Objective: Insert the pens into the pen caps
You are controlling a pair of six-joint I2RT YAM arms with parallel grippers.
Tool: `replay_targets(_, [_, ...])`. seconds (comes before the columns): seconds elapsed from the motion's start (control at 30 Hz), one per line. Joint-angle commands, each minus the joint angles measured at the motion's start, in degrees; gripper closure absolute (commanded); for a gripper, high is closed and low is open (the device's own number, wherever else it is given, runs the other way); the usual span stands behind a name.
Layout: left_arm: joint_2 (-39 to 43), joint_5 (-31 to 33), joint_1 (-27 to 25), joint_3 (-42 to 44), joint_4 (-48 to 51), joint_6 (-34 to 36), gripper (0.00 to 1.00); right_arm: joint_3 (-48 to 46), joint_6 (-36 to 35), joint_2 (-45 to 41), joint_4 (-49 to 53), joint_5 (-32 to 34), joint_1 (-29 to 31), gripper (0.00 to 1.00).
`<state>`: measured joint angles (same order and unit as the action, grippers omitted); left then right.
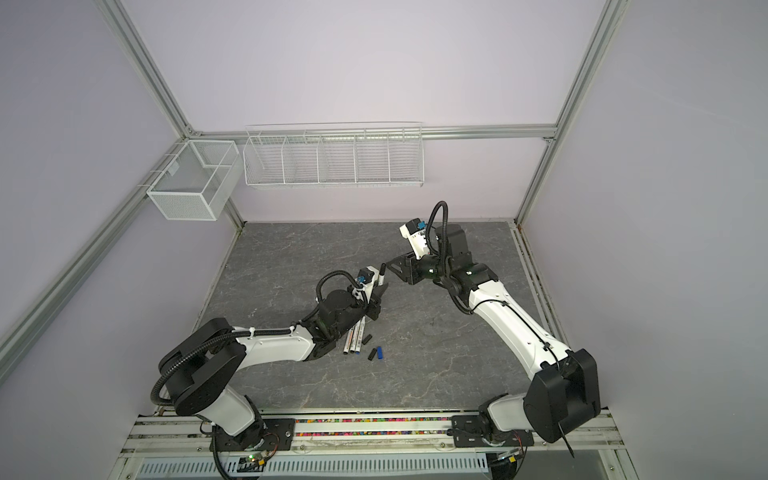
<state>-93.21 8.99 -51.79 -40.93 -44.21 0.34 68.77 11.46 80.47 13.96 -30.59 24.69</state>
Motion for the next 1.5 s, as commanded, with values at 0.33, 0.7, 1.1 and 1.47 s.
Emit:
replay_targets(0.33, [0.1, -1.8, -0.1, -0.4, 0.0, 0.9, 1.00, 2.2, 1.2, 4.4, -1.9, -2.0, 0.5, 0.77])
replay_targets(0.7, [-0.4, -2.0, -0.1, -1.3, 1.4, 0.8, 1.00, 1.0, 1.1, 3.5, -2.4, -1.1, 0.7, 0.76])
replay_targets(1.1, [-0.6, -2.3, -0.1, -1.5, 1.5, 0.8, 1.00, 0.5, 1.0, 4.0, -2.9, -3.7, 1.5, 0.70])
replay_targets(1.47, [-0.1, -2.3, -0.1, -1.6, 1.1, 0.6, 1.00, 1.8, -1.5, 7.7, 3.3, -2.7, 2.3, 0.77])
